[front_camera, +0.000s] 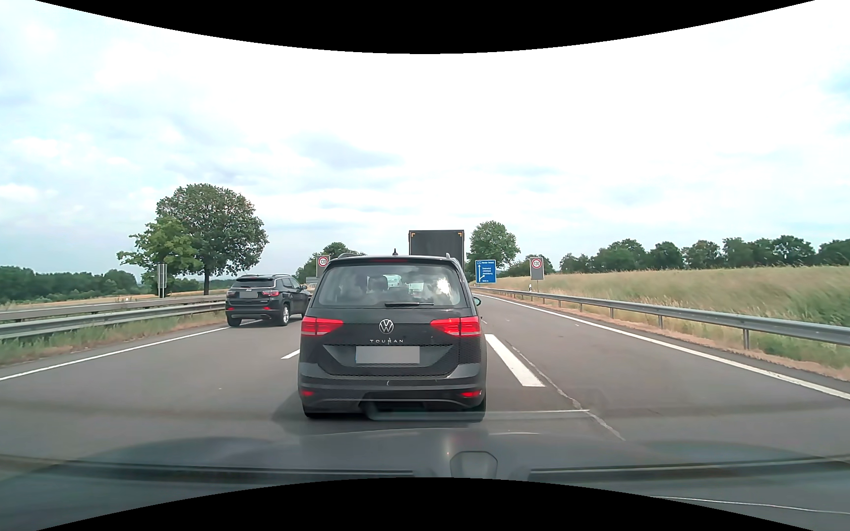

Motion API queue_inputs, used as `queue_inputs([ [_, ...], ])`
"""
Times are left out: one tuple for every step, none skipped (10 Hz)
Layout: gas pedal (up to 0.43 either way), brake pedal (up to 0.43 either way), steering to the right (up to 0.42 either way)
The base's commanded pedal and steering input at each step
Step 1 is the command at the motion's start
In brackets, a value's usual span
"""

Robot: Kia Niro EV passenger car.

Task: Follow the waypoints while adhering to traffic rules and regulations

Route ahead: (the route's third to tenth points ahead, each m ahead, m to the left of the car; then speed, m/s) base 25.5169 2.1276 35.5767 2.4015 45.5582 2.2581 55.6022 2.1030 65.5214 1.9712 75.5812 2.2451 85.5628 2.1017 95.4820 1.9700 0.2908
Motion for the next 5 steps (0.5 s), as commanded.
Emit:
queue_inputs([
  [0.0,0.0,0.001],
  [0.0,0.0,0.001],
  [0.0,0.0,0.0],
  [0.0,0.0,0.0],
  [0.039,0.0,0.0],
])
